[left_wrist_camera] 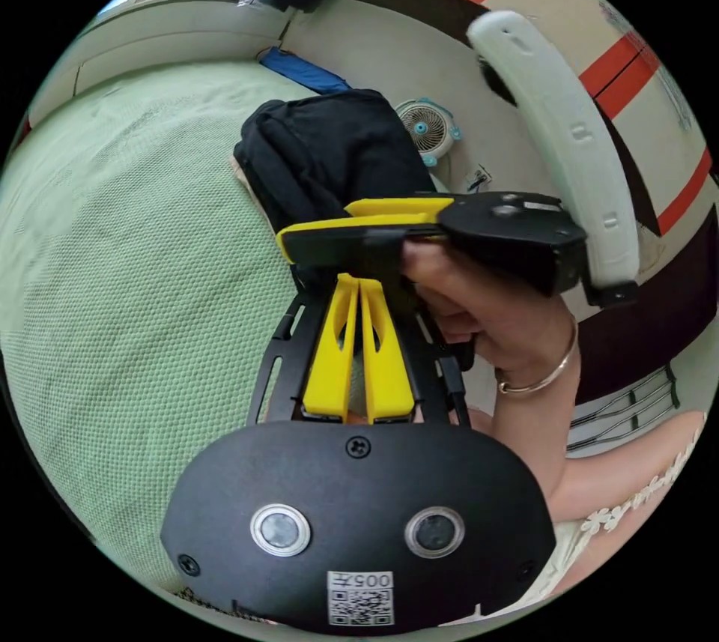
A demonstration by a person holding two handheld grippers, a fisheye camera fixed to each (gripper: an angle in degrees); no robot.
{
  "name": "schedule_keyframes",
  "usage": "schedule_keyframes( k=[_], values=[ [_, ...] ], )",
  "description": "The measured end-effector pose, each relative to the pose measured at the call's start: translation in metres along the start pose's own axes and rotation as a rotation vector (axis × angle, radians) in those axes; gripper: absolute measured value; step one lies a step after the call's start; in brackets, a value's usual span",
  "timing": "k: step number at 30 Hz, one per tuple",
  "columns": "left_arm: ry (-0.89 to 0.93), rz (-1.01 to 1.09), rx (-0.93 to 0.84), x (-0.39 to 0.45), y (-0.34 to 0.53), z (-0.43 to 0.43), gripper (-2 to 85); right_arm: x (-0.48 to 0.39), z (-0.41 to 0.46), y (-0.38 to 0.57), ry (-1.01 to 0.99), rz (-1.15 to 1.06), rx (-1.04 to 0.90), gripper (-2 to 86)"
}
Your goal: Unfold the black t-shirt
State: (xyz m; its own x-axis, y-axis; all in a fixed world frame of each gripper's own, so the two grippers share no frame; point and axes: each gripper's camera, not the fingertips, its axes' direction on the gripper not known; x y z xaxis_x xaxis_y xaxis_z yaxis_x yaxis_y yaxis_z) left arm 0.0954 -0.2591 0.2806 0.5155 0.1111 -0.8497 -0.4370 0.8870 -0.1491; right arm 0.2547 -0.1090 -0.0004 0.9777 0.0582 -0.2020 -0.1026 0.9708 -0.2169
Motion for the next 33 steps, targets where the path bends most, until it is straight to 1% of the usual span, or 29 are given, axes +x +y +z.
schedule_keyframes(
  k=[2,4,7,9,11,15,18,20,26,30,33],
  values=[
    [-0.032,0.028,-0.008,0.004,0.003,0.0,-0.6,0.001,0.002,0.002,0.075,0.031,0.001,8.0],
    [-0.038,0.055,0.002,0.007,0.005,-0.004,-0.6,0.006,0.0,0.006,0.089,0.034,0.01,5.4],
    [-0.023,0.067,0.038,0.005,0.01,-0.017,-0.4,0.028,-0.01,0.017,-0.012,0.098,0.055,2.2],
    [-0.01,0.044,0.079,-0.002,0.014,-0.028,-0.2,0.054,-0.027,0.029,-0.13,0.177,0.137,0.1],
    [-0.022,0.006,0.114,-0.01,0.018,-0.041,0.4,0.076,-0.046,0.043,-0.164,0.263,0.238,-0.5],
    [-0.057,-0.009,0.096,-0.015,0.017,-0.04,4.8,0.123,-0.075,0.08,-0.141,0.48,0.454,-0.8],
    [0.008,-0.018,0.05,-0.014,0.013,-0.023,8.0,0.147,-0.074,0.099,-0.097,0.591,0.495,-0.8],
    [0.023,0.004,0.002,-0.009,0.01,-0.009,11.0,0.156,-0.07,0.105,-0.109,0.61,0.488,-0.8],
    [-0.006,0.05,-0.068,0.005,0.009,0.007,12.6,0.163,-0.065,0.114,-0.095,0.598,0.478,-0.8],
    [-0.045,0.029,-0.062,0.007,0.015,0.0,12.8,0.162,-0.062,0.117,-0.135,0.575,0.48,-0.7],
    [-0.089,0.023,-0.041,0.008,0.023,-0.016,14.3,0.16,-0.06,0.119,-0.13,0.555,0.478,-0.7]
  ],
)
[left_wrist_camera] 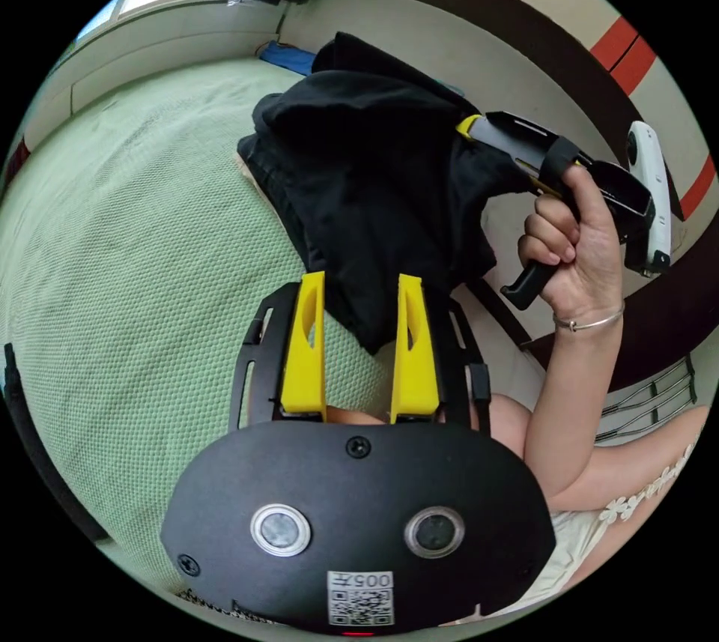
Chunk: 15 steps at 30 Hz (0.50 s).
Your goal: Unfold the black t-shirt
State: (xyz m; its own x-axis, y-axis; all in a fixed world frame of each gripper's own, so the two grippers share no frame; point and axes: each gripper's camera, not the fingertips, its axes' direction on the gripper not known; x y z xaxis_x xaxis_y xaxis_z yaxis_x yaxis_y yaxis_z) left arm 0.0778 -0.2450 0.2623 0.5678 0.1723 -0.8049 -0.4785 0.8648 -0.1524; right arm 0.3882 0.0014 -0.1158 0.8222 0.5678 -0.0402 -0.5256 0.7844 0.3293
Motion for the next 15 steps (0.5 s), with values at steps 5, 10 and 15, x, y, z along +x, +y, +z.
schedule_keyframes(
  k=[5,10,15],
  values=[
    [0.097,0.01,-0.125,0.006,0.005,0.013,15.7,0.005,0.0,0.003,-0.006,0.011,0.002,-0.7],
    [0.044,0.016,-0.144,0.023,0.01,0.01,11.8,0.006,0.001,0.007,-0.011,0.023,0.008,-0.7],
    [0.084,-0.001,-0.096,0.021,0.021,-0.018,6.2,-0.001,0.003,0.011,-0.009,0.001,0.022,-0.7]
  ],
)
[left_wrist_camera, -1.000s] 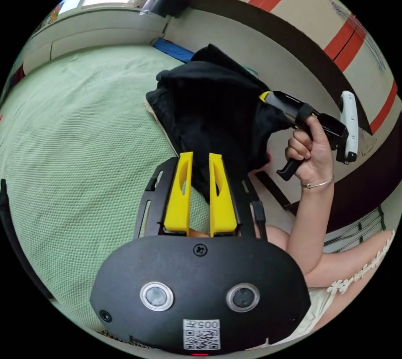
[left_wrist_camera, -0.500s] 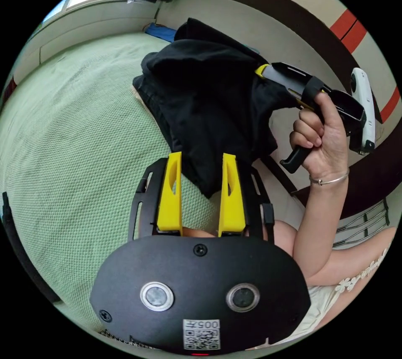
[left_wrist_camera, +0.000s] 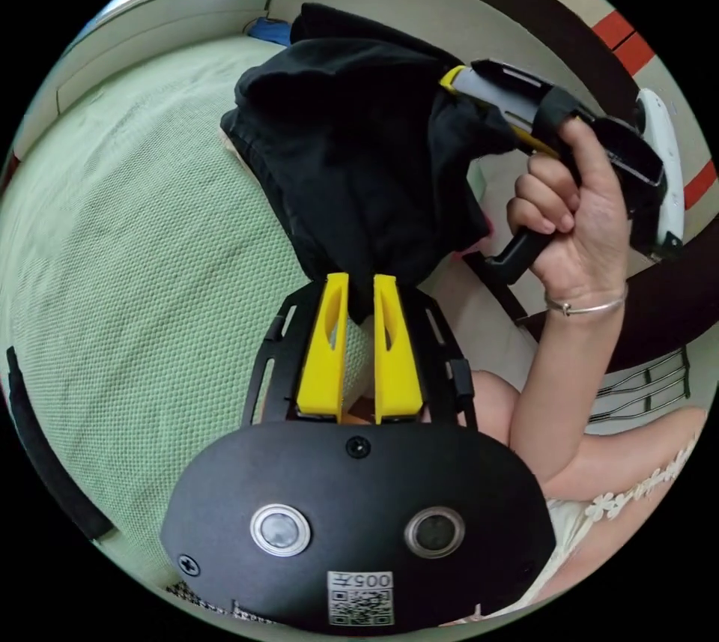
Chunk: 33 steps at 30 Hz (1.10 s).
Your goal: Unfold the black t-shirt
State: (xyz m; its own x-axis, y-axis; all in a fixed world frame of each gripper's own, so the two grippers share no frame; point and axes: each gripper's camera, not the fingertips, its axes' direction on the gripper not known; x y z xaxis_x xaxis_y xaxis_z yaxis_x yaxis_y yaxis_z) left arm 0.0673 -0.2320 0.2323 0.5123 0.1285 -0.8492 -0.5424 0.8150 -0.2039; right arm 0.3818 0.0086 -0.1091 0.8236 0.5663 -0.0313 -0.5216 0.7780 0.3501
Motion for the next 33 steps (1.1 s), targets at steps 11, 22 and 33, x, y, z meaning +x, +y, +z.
schedule_keyframes(
  k=[11,22,33],
  values=[
    [-0.089,-0.051,0.223,-0.014,0.034,-0.073,2.5,-0.048,0.005,0.014,-0.183,-0.188,0.042,-0.8],
    [-0.315,-0.252,0.279,-0.052,0.1,-0.14,2.6,-0.14,0.07,0.038,-0.39,-0.313,-0.177,-0.8],
    [-0.743,-0.664,0.279,-0.097,0.206,-0.229,3.7,-0.292,0.129,0.124,-0.723,-0.647,-0.46,-0.8]
  ],
)
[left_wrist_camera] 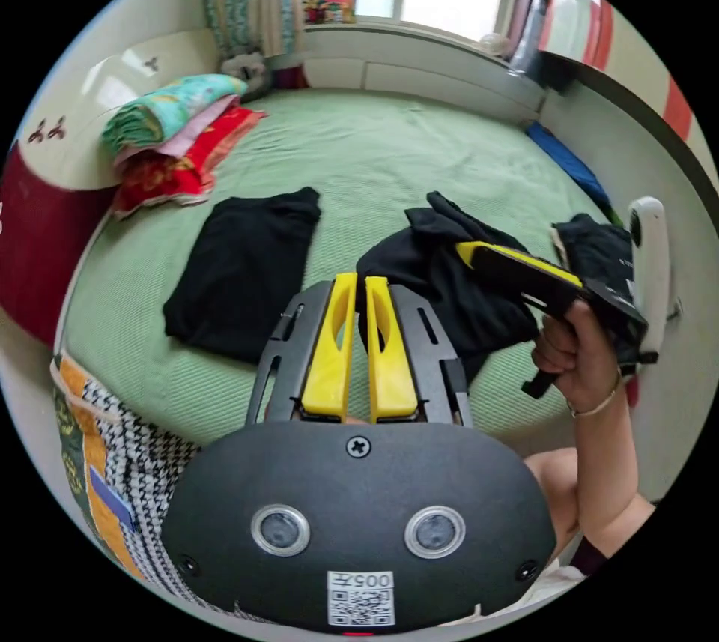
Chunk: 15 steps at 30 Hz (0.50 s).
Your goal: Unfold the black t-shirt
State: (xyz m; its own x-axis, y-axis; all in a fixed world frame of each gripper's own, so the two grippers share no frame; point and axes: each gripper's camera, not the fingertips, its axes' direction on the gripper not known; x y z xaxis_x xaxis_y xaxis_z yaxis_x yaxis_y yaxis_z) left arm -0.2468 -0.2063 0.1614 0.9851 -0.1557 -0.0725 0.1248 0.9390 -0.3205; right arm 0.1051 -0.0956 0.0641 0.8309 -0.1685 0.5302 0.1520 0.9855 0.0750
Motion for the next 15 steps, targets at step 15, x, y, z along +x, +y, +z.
schedule_keyframes(
  k=[15],
  values=[
    [0.18,0.021,0.009,-0.012,-0.003,-0.004,3.6,0.02,0.033,-0.009,0.09,0.064,-0.116,-0.8]
  ],
)
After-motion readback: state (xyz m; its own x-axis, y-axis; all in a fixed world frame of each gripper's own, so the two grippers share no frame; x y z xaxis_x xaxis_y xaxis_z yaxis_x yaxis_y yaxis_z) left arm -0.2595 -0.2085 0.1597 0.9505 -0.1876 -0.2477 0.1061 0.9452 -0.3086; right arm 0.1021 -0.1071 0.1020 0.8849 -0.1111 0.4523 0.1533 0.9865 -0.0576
